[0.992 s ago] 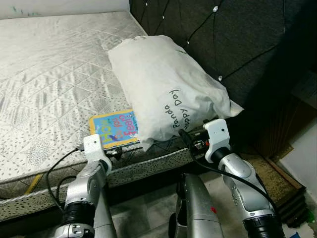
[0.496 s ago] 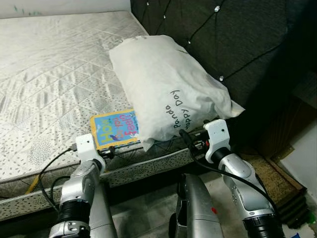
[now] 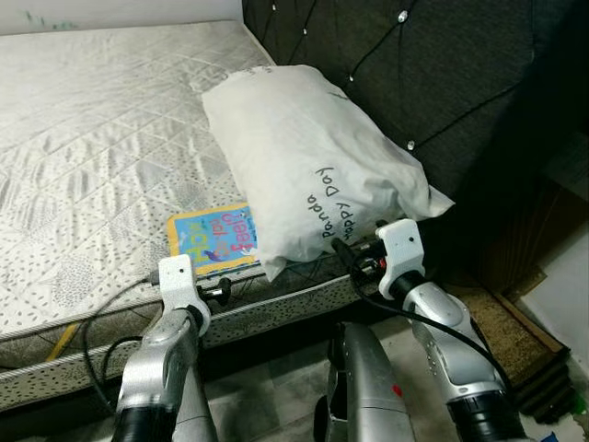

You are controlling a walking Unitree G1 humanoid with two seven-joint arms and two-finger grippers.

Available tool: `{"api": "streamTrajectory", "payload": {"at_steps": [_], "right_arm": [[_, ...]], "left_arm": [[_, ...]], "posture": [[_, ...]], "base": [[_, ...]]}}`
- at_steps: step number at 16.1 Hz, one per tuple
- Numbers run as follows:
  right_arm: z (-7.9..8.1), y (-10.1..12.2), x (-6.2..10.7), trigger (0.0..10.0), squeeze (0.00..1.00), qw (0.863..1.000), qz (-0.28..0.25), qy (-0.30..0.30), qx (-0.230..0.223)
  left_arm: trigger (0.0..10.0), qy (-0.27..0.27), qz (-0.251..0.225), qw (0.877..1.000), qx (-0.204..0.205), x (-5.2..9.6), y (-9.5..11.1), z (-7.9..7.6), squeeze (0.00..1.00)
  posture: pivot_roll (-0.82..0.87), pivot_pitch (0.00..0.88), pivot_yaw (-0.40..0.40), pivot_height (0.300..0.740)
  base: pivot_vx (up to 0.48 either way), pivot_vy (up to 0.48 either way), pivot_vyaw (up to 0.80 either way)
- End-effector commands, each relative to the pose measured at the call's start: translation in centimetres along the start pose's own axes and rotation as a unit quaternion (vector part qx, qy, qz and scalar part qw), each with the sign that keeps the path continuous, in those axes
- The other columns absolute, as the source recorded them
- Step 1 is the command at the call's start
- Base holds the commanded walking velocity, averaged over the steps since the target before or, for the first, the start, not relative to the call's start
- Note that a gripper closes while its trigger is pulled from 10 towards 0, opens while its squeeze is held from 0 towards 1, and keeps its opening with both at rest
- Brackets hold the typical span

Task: Clean up the room

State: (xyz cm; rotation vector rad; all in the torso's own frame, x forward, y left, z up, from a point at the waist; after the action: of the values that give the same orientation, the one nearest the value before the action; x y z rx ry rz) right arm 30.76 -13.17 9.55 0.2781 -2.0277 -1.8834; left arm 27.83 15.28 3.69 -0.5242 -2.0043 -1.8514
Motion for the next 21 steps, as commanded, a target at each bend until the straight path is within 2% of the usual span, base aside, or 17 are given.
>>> {"api": "streamTrajectory", "payload": {"at_steps": [1,3,4,6,8,11,13,16,21], "right_arm": [[-0.2,0.4,-0.3,10.0,0.00,1.000,-0.008,-0.004,0.004],[-0.2,1.3,-0.9,10.0,0.00,0.999,-0.032,-0.010,-0.012],[-0.1,1.7,-1.2,10.0,0.00,0.999,-0.043,-0.007,-0.020],[0.1,2.4,-1.9,10.0,0.00,0.998,-0.058,-0.008,-0.039],[-0.3,3.2,-2.7,10.0,0.00,0.994,-0.082,-0.026,-0.061],[-0.7,4.2,-3.6,10.0,0.00,0.990,-0.106,-0.041,-0.088],[-0.8,4.8,-4.1,10.0,0.00,0.986,-0.119,-0.044,-0.103],[-0.6,5.8,-4.9,10.0,0.00,0.983,-0.134,-0.039,-0.120],[-0.6,6.2,-5.2,10.0,0.00,0.980,-0.144,-0.043,-0.129]], "left_arm": [[10.0,-0.009,-0.034,0.999,-0.035,0.4,1.2,-0.7,0.00],[10.0,0.017,-0.143,0.985,-0.095,1.8,4.1,-1.1,0.00],[10.0,0.056,-0.180,0.974,-0.122,2.5,4.9,-0.5,0.00],[10.0,0.107,-0.233,0.959,-0.124,3.9,5.9,0.9,0.00],[10.0,0.131,-0.291,0.937,-0.143,5.5,7.3,2.2,0.00],[10.0,0.159,-0.320,0.922,-0.151,5.8,7.6,3.5,0.00],[10.0,0.162,-0.331,0.918,-0.144,5.2,8.2,3.7,0.00],[10.0,0.173,-0.336,0.918,-0.123,4.8,8.7,4.2,0.00],[10.0,0.161,-0.344,0.917,-0.122,4.3,8.8,3.8,0.00]], "posture": [[-0.05,0.000,-0.041,0.504],[-0.03,0.000,-0.040,0.504],[-0.02,0.000,-0.038,0.504],[0.00,0.000,-0.039,0.504],[0.02,0.000,-0.038,0.504],[0.03,0.000,-0.035,0.504],[0.04,0.000,-0.037,0.518],[0.05,0.000,-0.040,0.561],[0.03,0.000,-0.027,0.622]], "base": [[0.000,0.000,0.00],[0.000,0.000,0.00],[0.000,0.000,0.00],[0.000,0.000,0.00],[0.000,0.000,0.00],[0.000,0.000,0.00],[0.000,0.000,0.00],[0.000,0.000,0.00],[0.000,0.000,0.00]]}}
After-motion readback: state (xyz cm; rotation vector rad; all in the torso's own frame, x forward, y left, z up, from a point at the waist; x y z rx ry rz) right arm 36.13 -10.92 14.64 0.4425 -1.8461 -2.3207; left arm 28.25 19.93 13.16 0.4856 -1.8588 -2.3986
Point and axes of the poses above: a point about 5 cm out from each wrist's last joint towards the gripper, its own x axis pointing back from the gripper into the wrist, its own y axis along the axis of the wrist's last joint, z = x × y, the point moved 2 cm from there along -x, pointing out of the wrist towards the gripper, and after that the axes turned 4 degrees about -x, right-handed, at the moved point
